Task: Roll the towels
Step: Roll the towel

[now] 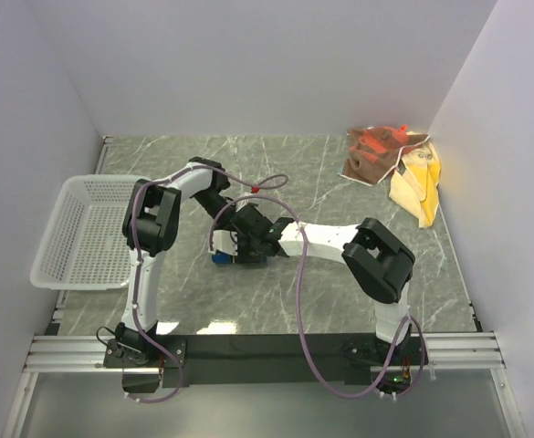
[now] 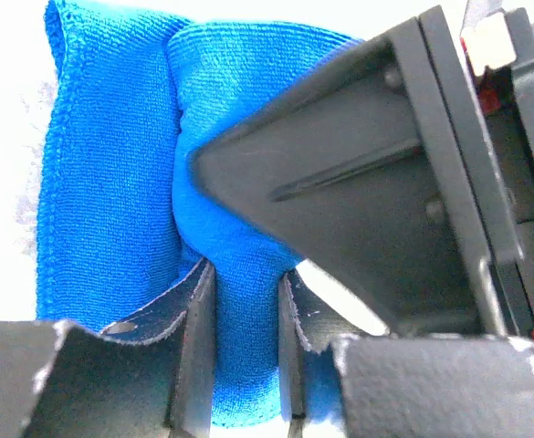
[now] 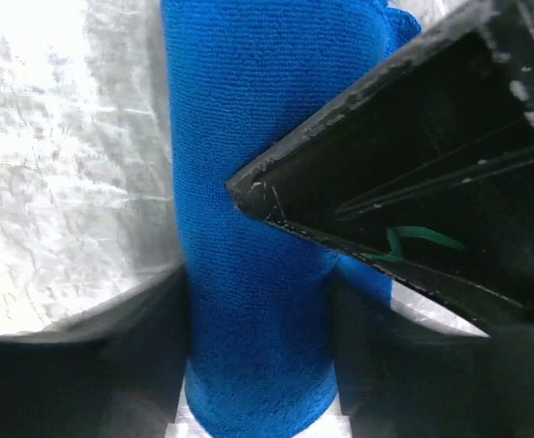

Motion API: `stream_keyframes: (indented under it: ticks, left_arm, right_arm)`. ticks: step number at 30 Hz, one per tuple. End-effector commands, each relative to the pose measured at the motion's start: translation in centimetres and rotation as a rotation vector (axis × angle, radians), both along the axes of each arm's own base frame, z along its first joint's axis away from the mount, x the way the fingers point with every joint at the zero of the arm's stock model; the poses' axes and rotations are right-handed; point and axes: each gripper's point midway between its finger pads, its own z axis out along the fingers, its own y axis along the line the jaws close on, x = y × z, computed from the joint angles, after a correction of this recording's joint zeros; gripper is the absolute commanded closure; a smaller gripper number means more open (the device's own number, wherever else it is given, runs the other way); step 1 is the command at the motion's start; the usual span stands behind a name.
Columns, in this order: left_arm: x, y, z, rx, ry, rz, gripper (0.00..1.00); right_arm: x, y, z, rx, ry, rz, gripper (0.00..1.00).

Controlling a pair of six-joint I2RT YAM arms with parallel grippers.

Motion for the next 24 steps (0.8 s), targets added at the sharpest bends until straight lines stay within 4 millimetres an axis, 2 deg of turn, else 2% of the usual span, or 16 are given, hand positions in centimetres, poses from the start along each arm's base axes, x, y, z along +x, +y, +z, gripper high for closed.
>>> stream_keyframes:
  ticks: [1, 3, 4, 5, 7, 8, 10, 11, 12, 16, 17, 21, 23, 24]
  left_arm:
    - [0.2, 2.4, -4.7, 0.110, -0.015, -0.062, 0.78]
    - [0.4, 2.5, -4.3, 0.093, -0.021, -0.046, 0.78]
    - [0.6, 2.8, -4.1, 0.085, -0.022, -0.024, 0.78]
    - [0.9, 2.8, -3.9, 0.074, -0.033, -0.006, 0.76]
    - [1.6, 3.3, -2.7, 0.036, -0.062, 0.061, 0.70]
    - [2.1, 3.5, -1.4, 0.013, -0.088, 0.087, 0.68]
    - [2.5, 4.2, 0.0, -0.032, -0.085, 0.156, 0.60]
    - [2.8, 4.4, 1.3, -0.055, -0.110, 0.177, 0.56]
    - [3.2, 4.8, 2.0, -0.068, -0.113, 0.208, 0.50]
    - [5.7, 6.9, 6.4, -0.188, -0.150, 0.381, 0.39]
    - [6.2, 7.4, 7.7, -0.211, -0.164, 0.417, 0.36]
    - [7.9, 9.9, 10.9, -0.273, -0.224, 0.536, 0.33]
    - [8.4, 11.3, 12.3, -0.293, -0.291, 0.590, 0.32]
    - [8.3, 11.7, 12.8, -0.293, -0.318, 0.607, 0.32]
  right_arm:
    - [-0.2, 0.3, -0.5, 0.005, 0.001, 0.054, 0.55]
    - [-1.3, 0.2, -1.0, 0.010, 0.058, 0.078, 0.74]
    - [-1.5, 0.1, -1.1, 0.009, 0.080, 0.080, 0.91]
    - [-2.2, 0.3, -1.2, 0.022, 0.123, 0.093, 0.99]
    - [-2.8, -0.1, -1.7, 0.012, 0.196, 0.093, 1.00]
    - [-3.7, -0.3, -1.9, 0.010, 0.259, 0.101, 1.00]
    - [-4.1, -0.1, -1.9, 0.021, 0.314, 0.109, 1.00]
    - [-4.6, -0.5, -2.2, 0.006, 0.351, 0.107, 1.00]
    - [-4.8, -0.1, -2.1, 0.019, 0.385, 0.118, 1.00]
    - [-5.2, -0.2, -2.4, 0.021, 0.512, 0.093, 1.00]
    - [-5.5, -0.5, -2.6, 0.008, 0.553, 0.085, 1.00]
    - [-5.0, -0.1, -3.1, 0.023, 0.703, 0.045, 1.00]
    - [-5.4, -0.2, -2.9, 0.031, 0.802, 0.023, 1.00]
    - [-4.6, 0.0, -3.3, 0.042, 0.829, 0.003, 1.00]
